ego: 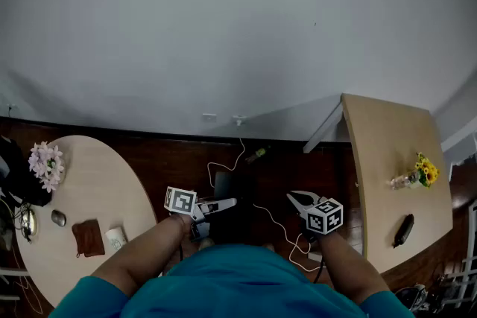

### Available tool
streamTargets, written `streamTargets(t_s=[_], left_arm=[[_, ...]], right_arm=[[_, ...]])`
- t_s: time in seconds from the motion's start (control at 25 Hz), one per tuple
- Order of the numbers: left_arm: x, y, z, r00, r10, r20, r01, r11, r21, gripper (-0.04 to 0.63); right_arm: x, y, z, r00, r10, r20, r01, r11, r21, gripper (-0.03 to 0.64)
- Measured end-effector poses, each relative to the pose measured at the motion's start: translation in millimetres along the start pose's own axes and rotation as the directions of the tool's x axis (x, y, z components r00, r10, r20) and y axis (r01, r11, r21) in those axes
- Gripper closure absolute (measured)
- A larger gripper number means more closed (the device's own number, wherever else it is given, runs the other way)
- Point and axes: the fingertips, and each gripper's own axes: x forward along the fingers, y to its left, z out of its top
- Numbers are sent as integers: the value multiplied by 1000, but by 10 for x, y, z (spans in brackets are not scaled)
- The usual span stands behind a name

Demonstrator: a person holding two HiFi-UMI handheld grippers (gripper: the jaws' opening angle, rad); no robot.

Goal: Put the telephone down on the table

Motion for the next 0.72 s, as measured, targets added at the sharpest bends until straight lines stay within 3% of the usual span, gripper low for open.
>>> streamTargets(t_s=[0.08, 0.24, 0.4, 0.52, 0.6, 0.72], left_arm=[[-70, -29, 7, 1000, -30, -2, 30, 1000, 4, 420], [-102, -221, -58, 987, -162, -23, 162, 986, 40, 420], [-104, -266, -286, 986, -166, -28, 167, 986, 27, 420], [-60, -296, -510, 992, -123, -26, 123, 992, 16, 420], [10, -338, -678, 995, -101, -6, 101, 995, -6, 420], [166, -451, -950, 994, -101, 38, 101, 995, 22, 420]], right_arm=[[71, 103, -29, 1000, -9, 8, 8, 1000, 23, 615], [135, 354, -188, 1000, -5, -14, 5, 1000, 26, 614], [-24, 449, -304, 1000, -7, -7, 7, 1000, 19, 615], [-217, 435, -408, 1000, -4, 22, 4, 1000, 25, 614], [-377, 409, -522, 999, 3, 33, -4, 1000, 27, 614], [-655, 420, -725, 999, 34, 26, -35, 999, 14, 614]])
